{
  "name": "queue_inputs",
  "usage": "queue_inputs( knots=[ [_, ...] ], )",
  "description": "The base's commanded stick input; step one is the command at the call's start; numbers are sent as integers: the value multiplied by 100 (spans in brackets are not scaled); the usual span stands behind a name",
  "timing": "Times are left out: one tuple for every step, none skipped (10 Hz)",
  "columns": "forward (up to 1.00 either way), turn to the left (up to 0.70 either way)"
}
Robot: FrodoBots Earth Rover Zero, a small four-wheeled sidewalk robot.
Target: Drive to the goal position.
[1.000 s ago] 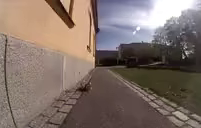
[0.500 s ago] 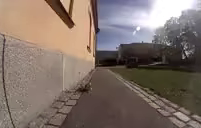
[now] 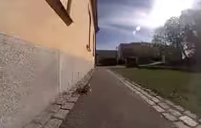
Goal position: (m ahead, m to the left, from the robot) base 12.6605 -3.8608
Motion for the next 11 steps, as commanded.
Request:
queue_inputs(
  knots=[
    [70,0],
    [70,0],
    [70,0],
    [70,0],
    [70,0],
    [70,0],
    [70,0],
    [70,0],
    [70,0],
    [70,0],
    [70,-23]
  ],
)
